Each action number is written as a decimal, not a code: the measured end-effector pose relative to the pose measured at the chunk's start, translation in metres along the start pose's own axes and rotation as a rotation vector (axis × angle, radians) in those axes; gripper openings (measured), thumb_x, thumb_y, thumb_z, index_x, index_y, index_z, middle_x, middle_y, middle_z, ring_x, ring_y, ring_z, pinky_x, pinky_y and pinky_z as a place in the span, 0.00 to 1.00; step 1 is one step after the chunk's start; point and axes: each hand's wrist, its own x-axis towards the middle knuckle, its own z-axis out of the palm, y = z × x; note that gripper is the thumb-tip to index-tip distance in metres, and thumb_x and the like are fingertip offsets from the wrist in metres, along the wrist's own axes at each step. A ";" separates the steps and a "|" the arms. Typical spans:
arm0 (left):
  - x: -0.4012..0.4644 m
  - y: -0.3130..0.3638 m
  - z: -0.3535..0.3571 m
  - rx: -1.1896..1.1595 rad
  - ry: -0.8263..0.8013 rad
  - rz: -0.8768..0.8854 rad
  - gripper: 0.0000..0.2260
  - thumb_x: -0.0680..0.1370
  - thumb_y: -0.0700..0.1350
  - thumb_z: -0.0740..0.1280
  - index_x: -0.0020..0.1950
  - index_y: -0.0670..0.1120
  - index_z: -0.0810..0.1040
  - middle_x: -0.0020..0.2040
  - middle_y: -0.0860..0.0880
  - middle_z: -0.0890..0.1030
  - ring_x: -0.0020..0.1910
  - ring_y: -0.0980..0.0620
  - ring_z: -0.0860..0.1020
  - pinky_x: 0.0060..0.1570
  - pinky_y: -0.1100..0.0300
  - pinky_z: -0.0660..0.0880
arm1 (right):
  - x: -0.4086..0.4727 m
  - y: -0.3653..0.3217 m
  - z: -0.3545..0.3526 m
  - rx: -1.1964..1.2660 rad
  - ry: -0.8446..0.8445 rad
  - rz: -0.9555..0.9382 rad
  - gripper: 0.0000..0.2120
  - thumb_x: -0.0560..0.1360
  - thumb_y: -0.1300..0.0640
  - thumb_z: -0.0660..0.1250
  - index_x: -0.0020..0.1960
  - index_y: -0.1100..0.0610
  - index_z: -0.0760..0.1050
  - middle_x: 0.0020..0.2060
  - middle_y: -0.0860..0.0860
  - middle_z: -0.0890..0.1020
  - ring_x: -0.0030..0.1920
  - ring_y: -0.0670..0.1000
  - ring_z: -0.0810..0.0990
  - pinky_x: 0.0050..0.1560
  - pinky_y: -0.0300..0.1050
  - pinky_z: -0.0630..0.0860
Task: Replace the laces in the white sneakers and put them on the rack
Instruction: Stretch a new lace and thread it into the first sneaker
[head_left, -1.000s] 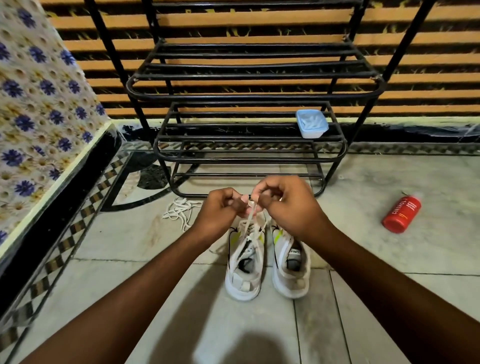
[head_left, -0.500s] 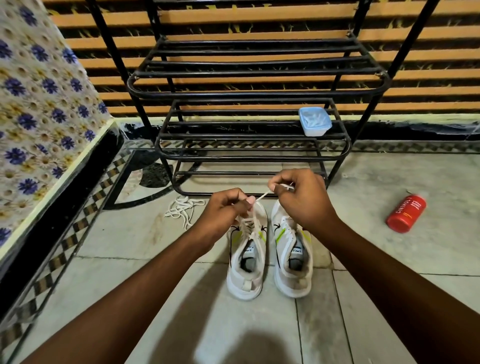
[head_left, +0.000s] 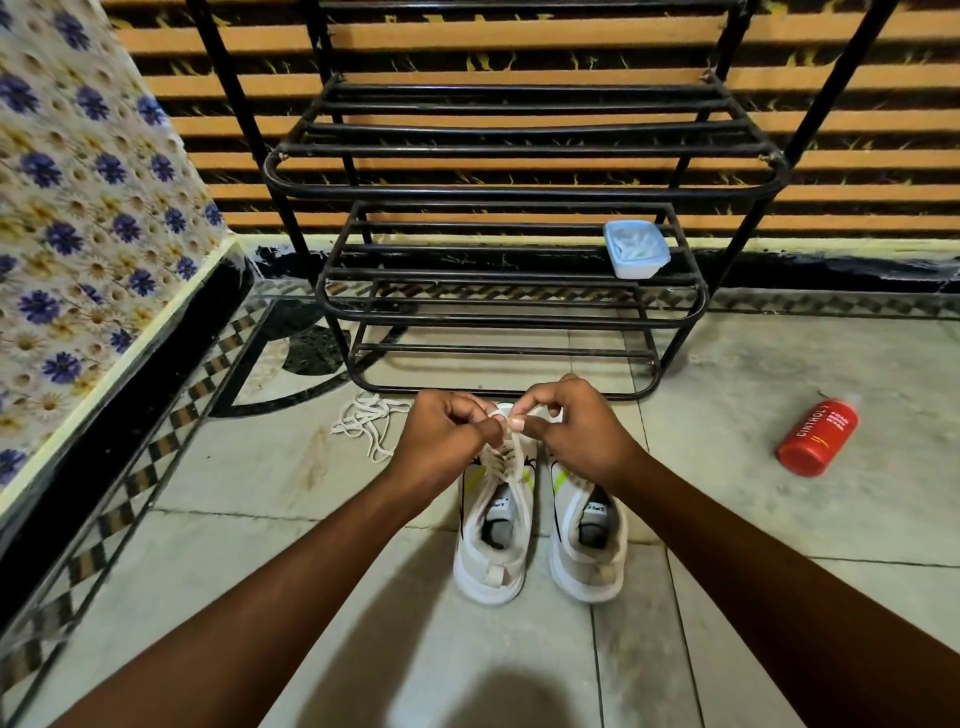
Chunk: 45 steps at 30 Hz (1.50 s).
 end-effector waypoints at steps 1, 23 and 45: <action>0.001 -0.001 0.000 -0.008 0.004 0.009 0.08 0.73 0.30 0.74 0.33 0.37 0.85 0.41 0.40 0.84 0.42 0.51 0.82 0.42 0.62 0.76 | 0.000 0.000 0.001 -0.017 0.008 0.010 0.03 0.72 0.49 0.76 0.43 0.42 0.83 0.44 0.47 0.82 0.46 0.47 0.73 0.49 0.49 0.71; 0.014 -0.012 -0.006 0.026 -0.183 -0.066 0.08 0.77 0.31 0.72 0.53 0.39 0.84 0.45 0.36 0.86 0.43 0.45 0.84 0.51 0.48 0.81 | -0.010 0.006 0.013 -0.461 0.200 -0.211 0.03 0.76 0.53 0.70 0.48 0.50 0.77 0.49 0.46 0.67 0.54 0.52 0.67 0.49 0.52 0.64; 0.017 0.003 -0.027 0.455 0.030 0.170 0.03 0.74 0.49 0.79 0.46 0.56 0.89 0.34 0.63 0.78 0.34 0.63 0.77 0.37 0.57 0.73 | -0.018 0.015 0.015 -0.390 0.191 -0.141 0.02 0.77 0.53 0.69 0.48 0.48 0.76 0.47 0.45 0.68 0.54 0.49 0.66 0.52 0.52 0.66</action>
